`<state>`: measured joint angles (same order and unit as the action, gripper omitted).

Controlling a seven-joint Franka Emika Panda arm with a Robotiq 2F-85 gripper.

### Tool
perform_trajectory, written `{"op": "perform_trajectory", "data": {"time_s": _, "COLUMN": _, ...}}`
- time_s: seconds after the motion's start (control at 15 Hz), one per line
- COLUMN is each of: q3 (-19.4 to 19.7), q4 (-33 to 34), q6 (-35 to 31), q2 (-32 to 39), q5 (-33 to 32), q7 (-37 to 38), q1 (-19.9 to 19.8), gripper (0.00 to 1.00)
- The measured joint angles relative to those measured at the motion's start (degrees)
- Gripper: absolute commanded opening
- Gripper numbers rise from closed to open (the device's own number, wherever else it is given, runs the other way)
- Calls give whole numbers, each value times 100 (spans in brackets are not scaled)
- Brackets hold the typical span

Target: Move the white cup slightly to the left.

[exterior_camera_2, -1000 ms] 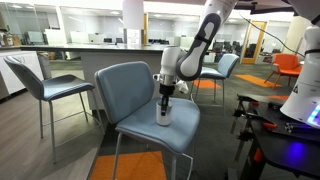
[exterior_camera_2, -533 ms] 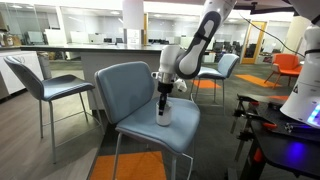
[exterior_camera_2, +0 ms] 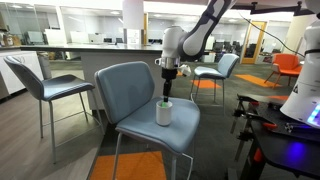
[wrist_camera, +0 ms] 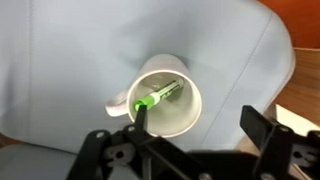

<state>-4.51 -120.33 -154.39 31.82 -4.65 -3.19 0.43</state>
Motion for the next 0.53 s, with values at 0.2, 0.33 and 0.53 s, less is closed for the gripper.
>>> {"op": "perform_trajectory", "data": {"time_s": 0.2, "q3": 81, "q4": -222, "q6": 451, "q2": -563, "q5": 8, "q7": 252, "q1": 21, "gripper": 100}}
{"op": "perform_trajectory", "data": {"time_s": 0.33, "q3": 176, "q4": -346, "q6": 619, "q2": -882, "q5": 8, "q7": 368, "q1": 36, "gripper": 100}}
{"op": "perform_trajectory", "data": {"time_s": 0.53, "q3": 268, "q4": -555, "q6": 705, "q2": -1247, "q5": 8, "q7": 370, "q1": 29, "gripper": 100}}
